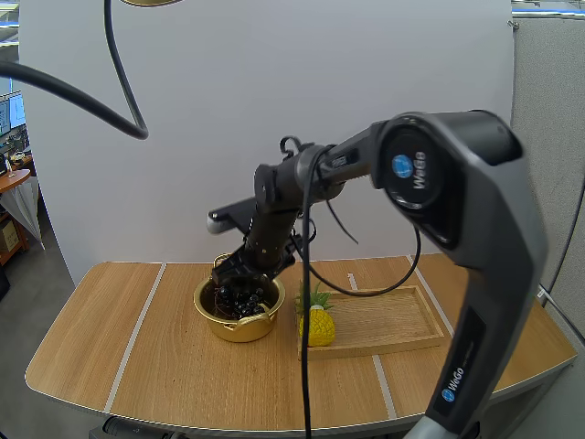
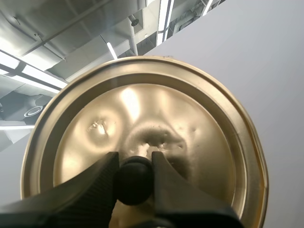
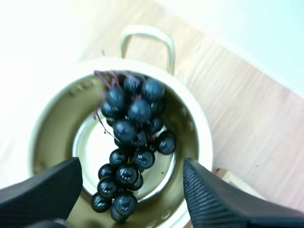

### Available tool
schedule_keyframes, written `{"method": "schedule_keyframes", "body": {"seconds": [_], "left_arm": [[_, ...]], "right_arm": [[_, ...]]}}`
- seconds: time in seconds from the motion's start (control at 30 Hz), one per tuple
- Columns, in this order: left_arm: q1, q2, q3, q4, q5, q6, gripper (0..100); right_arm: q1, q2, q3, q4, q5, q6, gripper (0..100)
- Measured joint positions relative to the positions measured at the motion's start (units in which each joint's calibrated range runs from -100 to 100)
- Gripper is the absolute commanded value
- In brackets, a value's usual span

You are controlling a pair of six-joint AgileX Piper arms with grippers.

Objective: Open the pot, put the grape inside, and close it

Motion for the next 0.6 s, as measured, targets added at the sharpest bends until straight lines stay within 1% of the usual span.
{"method": "schedule_keyframes", "body": {"seconds": [0.23,0.6], "left_arm": [[0.0,0.0,0.0,0.0,0.0,0.0,0],[0.0,0.0,0.0,0.0,0.0,0.0,0]], "right_arm": [[0.0,-7.21,0.0,1.71,0.53,0.0,100],[0.0,-9.72,0.0,3.22,0.15,0.0,100]]}}
